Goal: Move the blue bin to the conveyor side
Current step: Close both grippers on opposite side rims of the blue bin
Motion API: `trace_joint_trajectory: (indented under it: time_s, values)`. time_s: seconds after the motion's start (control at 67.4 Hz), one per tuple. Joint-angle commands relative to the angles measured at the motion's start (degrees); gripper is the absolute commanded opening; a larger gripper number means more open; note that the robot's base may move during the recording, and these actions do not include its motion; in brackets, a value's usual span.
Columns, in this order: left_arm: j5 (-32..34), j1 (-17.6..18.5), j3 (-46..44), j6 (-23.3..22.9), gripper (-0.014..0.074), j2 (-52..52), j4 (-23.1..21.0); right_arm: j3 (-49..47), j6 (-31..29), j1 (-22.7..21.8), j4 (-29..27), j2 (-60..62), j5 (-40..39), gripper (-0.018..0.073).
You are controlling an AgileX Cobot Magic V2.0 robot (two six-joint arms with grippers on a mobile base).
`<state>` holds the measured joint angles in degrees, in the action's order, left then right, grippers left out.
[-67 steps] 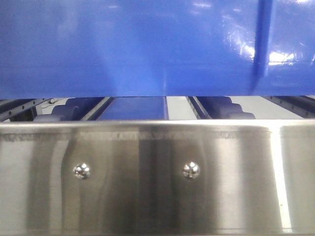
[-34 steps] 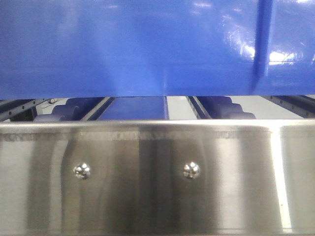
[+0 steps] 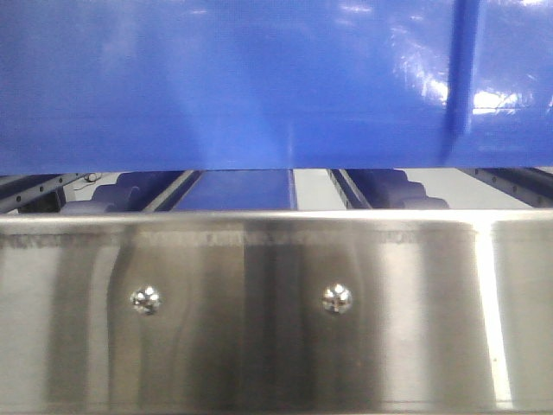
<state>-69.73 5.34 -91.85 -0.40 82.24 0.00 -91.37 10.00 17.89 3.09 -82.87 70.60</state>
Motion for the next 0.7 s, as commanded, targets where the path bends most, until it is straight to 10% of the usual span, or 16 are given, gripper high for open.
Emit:
trace_joint_trajectory:
  time_s: [0.0,0.683]
  values:
    - [0.5,0.4,-0.5,-1.7,0.0507,0.0,0.7,-0.5,0.4,-0.2,0.8,1.0,-0.6,0.0549]
    - [0.9,0.4,-0.5,-1.7,0.0507,-0.2,0.9,-0.5,0.4,-0.2,0.8,1.9,-0.7,0.0549]
